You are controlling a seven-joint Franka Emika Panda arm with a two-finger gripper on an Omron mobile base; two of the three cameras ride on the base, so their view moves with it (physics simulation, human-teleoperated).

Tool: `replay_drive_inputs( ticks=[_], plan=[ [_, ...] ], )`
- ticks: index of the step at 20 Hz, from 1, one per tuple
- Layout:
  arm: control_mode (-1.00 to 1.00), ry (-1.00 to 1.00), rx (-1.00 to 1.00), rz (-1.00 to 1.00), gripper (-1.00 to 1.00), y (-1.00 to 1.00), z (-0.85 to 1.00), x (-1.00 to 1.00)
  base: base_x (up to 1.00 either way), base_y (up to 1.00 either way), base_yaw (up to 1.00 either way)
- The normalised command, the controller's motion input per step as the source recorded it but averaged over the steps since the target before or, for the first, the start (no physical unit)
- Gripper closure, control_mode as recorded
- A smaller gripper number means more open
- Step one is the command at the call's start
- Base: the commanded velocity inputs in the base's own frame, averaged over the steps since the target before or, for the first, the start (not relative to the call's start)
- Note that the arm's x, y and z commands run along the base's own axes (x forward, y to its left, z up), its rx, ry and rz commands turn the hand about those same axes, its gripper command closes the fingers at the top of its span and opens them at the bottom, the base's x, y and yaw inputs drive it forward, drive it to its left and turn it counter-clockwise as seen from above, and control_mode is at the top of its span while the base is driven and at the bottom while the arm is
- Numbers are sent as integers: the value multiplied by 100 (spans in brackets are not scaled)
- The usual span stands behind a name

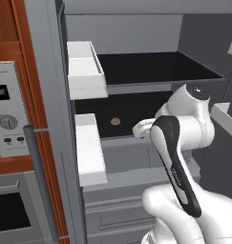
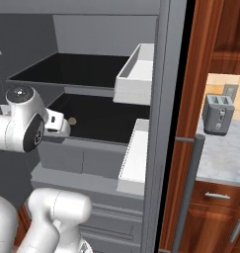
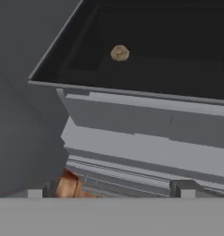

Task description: Grab the garlics from the fridge, place them in the blender, close the lid, and turn on the blender to create a marinade.

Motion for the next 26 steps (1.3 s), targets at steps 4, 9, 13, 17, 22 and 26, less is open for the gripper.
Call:
replay_drive_inputs(
  ticks=[4, 9, 13, 17, 22, 26],
  plan=[
    [-100, 0, 0, 0, -100, 38, -45, 77, 0, 0, 0],
    [-100, 3, 0, 0, -100, 4, -12, 86, 0, 0, 0],
    [-100, 10, -1, 0, -100, 20, -19, 66, 0, 0, 0],
    [-100, 12, -5, 0, -100, 38, -30, 59, 0, 0, 0],
    [-100, 8, -1, 0, -100, 11, -21, 59, 0, 0, 0],
    [-100, 0, -1, 0, -100, 0, -32, 43, 0, 0, 0]
  ],
)
